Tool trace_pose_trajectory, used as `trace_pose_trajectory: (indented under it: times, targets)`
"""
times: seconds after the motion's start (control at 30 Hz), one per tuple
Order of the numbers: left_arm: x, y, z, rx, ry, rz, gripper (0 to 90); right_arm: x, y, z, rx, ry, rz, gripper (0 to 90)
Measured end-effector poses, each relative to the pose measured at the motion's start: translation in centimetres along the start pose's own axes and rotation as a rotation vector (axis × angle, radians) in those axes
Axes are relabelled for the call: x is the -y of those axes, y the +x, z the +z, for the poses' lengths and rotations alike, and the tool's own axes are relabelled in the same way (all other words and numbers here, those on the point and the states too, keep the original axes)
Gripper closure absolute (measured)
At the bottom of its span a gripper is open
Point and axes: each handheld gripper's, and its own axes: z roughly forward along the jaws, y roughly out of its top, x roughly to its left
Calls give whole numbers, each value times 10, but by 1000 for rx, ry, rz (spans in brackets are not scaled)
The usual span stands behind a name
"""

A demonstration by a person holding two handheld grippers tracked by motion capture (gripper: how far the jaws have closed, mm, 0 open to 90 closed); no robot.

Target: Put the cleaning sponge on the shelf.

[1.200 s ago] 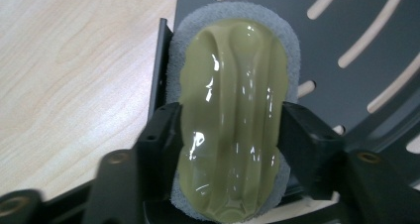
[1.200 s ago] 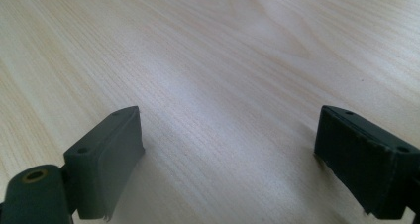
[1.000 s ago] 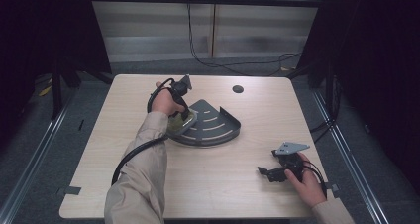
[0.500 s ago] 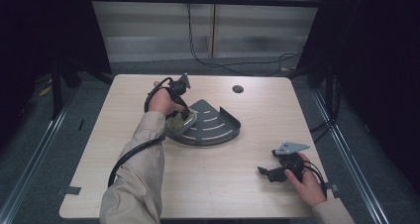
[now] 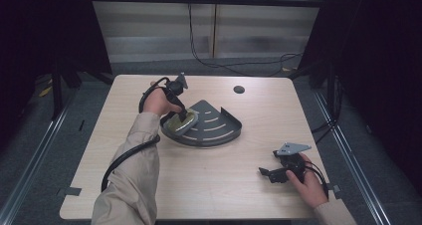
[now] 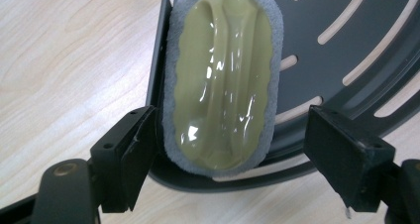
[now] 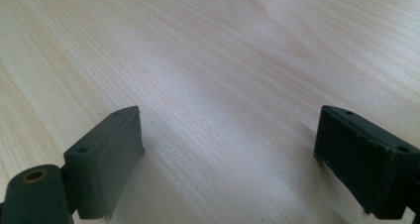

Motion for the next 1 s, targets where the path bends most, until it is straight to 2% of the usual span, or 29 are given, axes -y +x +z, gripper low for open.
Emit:
trace_pose_trajectory:
  times: [0.03, 0.27, 0.4, 0.6, 1.0]
  targets:
    - [1, 1, -2, -2, 0, 9, 208, 0, 0, 0, 0, 0, 0, 107]
    - [16, 6, -12, 1, -5, -9, 209, 0, 0, 0, 1, 0, 1, 108]
    - [22, 9, -15, -2, -13, -5, 209, 0, 0, 0, 1, 0, 1, 108]
    - [36, 13, -20, 10, -23, -23, 210, 0, 0, 0, 0, 0, 1, 108]
    - [61, 16, -29, 4, -25, -2, 210, 0, 0, 0, 1, -2, 1, 107]
